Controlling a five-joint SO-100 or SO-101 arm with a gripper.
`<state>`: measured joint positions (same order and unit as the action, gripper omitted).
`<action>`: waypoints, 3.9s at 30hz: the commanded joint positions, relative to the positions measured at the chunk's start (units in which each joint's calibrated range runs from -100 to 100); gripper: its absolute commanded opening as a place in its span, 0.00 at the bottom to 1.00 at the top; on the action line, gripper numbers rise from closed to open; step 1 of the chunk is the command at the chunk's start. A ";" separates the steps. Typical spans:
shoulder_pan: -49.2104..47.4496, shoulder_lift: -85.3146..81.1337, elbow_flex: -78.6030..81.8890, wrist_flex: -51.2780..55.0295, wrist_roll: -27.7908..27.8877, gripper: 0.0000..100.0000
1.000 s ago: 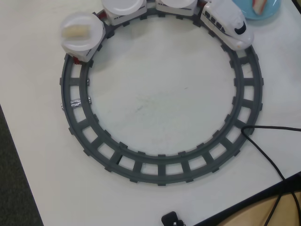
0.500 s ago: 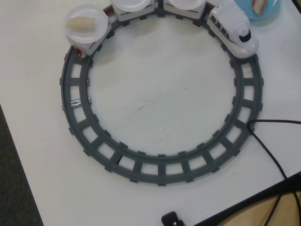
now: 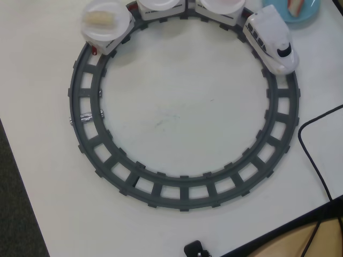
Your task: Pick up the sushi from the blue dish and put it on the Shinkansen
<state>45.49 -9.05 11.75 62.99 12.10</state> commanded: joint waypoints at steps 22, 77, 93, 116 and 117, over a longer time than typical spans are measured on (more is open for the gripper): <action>-2.62 37.65 -34.91 15.61 11.07 0.29; -0.77 36.65 -30.24 5.86 7.51 0.03; -4.56 -11.36 6.56 6.03 8.03 0.03; -20.40 -21.05 19.04 5.26 7.51 0.02; -21.11 -21.05 19.04 5.26 7.51 0.02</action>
<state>25.88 -30.11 31.74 69.03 19.90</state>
